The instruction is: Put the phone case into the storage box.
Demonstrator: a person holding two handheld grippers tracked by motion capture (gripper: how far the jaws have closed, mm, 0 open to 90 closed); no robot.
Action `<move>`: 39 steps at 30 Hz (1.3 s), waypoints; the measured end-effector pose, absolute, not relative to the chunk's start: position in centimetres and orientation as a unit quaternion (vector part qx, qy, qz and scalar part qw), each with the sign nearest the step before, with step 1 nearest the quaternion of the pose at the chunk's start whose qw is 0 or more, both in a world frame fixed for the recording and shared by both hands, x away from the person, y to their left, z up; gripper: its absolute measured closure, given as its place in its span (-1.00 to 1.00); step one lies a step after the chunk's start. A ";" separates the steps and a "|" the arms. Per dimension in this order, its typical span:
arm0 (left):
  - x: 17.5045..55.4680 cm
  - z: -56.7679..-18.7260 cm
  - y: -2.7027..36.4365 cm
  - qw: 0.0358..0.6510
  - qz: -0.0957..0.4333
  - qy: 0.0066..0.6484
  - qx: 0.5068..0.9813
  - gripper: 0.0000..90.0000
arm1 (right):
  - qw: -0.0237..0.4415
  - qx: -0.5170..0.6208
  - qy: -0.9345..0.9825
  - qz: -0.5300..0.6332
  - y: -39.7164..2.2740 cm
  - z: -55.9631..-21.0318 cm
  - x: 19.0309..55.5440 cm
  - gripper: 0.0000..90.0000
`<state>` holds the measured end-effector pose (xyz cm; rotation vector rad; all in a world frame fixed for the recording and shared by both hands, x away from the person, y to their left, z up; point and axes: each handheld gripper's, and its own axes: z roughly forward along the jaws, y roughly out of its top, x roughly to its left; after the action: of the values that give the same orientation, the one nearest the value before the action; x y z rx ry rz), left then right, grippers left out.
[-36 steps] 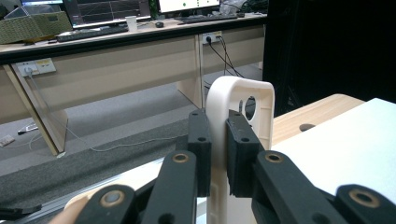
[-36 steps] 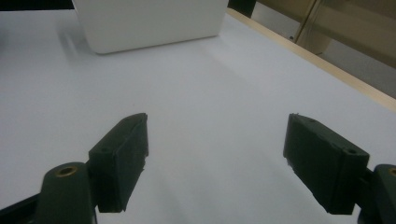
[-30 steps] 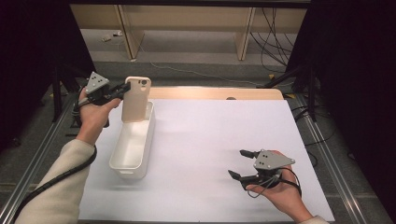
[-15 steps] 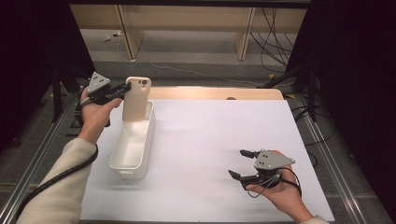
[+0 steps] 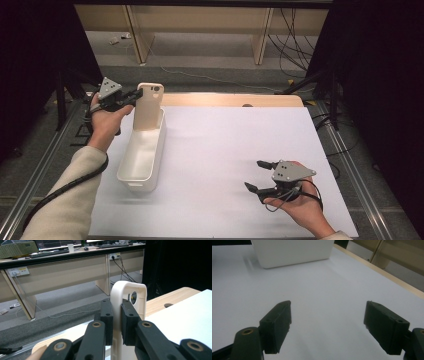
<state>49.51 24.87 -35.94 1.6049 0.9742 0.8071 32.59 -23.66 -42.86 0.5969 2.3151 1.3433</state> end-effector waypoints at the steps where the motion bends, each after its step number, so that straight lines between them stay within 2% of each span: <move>1: 49.5 -36.0 24.8 0.522 0.333 0.412 0.669 0.82 | 0.198 0.215 0.827 0.480 -23.7 -42.9 32.6 -0.48; 39: 50.8 -36.9 24.6 0.514 0.331 0.418 0.672 0.81 | 0.197 0.213 0.829 0.479 -23.7 -42.9 32.6 -0.48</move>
<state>50.82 24.60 -36.88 1.6163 1.0048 0.7963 32.60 -23.66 -42.91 0.5967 2.3204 1.3407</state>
